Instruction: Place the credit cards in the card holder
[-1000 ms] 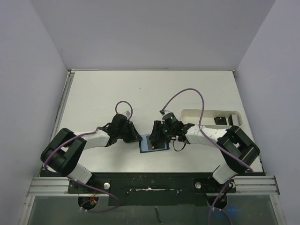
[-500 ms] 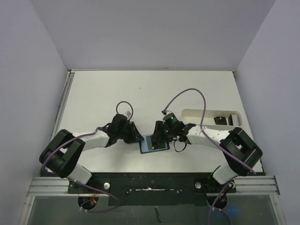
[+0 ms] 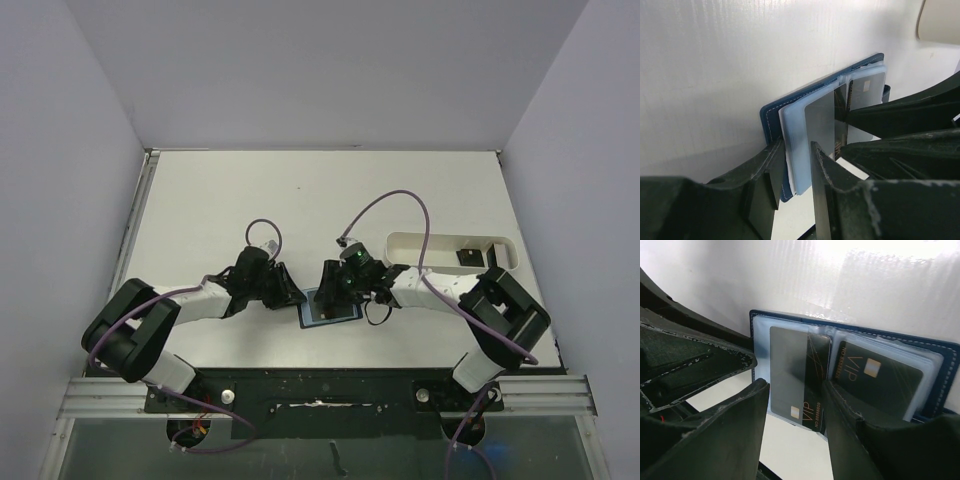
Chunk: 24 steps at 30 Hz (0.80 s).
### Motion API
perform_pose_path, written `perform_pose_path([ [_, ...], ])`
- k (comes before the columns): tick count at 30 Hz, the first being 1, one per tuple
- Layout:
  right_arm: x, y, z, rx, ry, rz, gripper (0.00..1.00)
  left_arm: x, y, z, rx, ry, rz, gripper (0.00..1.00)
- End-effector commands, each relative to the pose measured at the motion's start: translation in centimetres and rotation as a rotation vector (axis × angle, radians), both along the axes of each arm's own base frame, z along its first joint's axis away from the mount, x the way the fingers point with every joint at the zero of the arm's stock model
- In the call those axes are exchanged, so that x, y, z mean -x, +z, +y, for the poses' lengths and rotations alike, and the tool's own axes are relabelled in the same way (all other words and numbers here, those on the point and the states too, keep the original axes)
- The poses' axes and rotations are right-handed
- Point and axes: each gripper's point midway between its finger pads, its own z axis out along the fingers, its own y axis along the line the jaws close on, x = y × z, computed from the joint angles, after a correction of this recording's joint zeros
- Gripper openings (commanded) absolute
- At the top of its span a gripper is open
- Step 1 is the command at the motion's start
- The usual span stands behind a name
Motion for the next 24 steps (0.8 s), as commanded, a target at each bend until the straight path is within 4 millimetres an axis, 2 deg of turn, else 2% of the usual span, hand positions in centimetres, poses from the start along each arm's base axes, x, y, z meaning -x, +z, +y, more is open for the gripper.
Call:
perform_pose_path([
  [1, -0.3, 1.6, 2.5, -0.080, 0.040, -0.028, 0.48, -0.1, 0.6, -0.4, 0.020, -0.017, -0.024, 0.27],
  [8, 0.0, 2.3, 3.8, -0.153, 0.066, -0.016, 0.48, -0.5, 0.5, -0.4, 0.013, -0.014, -0.022, 0.27],
  [12, -0.1, 2.7, 3.2, -0.137, 0.053, -0.030, 0.47, -1.2, 1.0, -0.2, 0.000, -0.010, -0.032, 0.27],
  [15, -0.3, 2.8, 1.8, -0.072, 0.033, -0.050, 0.46, -1.7, 1.8, 0.2, 0.000, 0.000, -0.049, 0.27],
  [18, -0.5, 3.0, 1.0, -0.038, 0.022, -0.072, 0.39, -2.0, 2.8, 0.0, 0.015, 0.003, -0.062, 0.30],
  [21, -0.7, 3.0, 1.1, -0.039, 0.024, -0.079, 0.33, -1.8, 3.6, -0.7, 0.071, -0.004, -0.059, 0.33],
  [24, -0.9, 2.6, 1.3, -0.036, 0.030, -0.075, 0.35, -1.7, 3.5, -0.9, 0.090, 0.002, -0.051, 0.34],
])
